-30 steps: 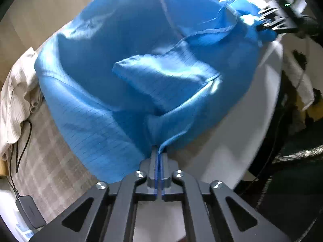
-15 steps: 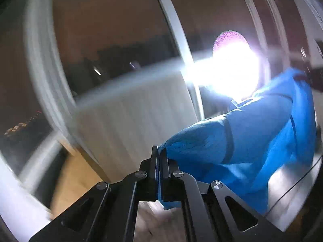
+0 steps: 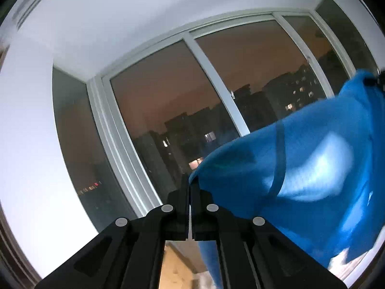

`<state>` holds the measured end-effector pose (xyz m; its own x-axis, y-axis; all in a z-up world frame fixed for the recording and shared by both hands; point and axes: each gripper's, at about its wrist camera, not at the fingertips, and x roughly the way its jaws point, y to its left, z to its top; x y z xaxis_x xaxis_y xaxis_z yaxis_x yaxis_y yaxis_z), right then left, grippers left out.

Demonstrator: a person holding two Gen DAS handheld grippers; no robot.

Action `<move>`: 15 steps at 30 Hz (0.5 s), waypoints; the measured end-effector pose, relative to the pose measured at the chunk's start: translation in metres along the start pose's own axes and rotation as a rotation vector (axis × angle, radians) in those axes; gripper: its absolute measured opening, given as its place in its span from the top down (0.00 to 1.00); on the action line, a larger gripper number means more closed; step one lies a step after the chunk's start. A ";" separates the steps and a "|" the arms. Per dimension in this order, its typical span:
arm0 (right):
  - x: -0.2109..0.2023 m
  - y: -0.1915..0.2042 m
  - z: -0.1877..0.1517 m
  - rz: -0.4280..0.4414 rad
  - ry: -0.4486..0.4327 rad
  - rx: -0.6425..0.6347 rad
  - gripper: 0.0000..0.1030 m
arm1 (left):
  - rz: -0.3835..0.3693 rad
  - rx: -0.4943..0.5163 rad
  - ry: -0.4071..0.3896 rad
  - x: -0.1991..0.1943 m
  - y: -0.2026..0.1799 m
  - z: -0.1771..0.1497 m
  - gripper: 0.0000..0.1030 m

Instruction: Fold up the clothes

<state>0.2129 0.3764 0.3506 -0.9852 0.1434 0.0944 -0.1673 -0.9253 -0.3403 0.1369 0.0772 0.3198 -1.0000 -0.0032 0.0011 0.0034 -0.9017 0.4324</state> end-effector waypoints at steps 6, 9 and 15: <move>0.023 0.004 -0.016 -0.026 0.026 -0.033 1.00 | -0.017 0.043 0.027 0.027 -0.011 0.001 1.00; 0.073 0.011 -0.040 -0.028 0.079 -0.056 1.00 | -0.027 0.075 0.056 0.056 -0.020 -0.004 1.00; 0.188 0.043 -0.104 -0.048 0.233 -0.097 1.00 | -0.067 0.160 0.178 0.202 -0.059 -0.051 1.00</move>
<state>0.0161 0.3999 0.2562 -0.9564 0.2737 -0.1017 -0.2059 -0.8790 -0.4301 -0.0655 0.1072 0.2484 -0.9821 -0.0349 -0.1850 -0.0769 -0.8226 0.5634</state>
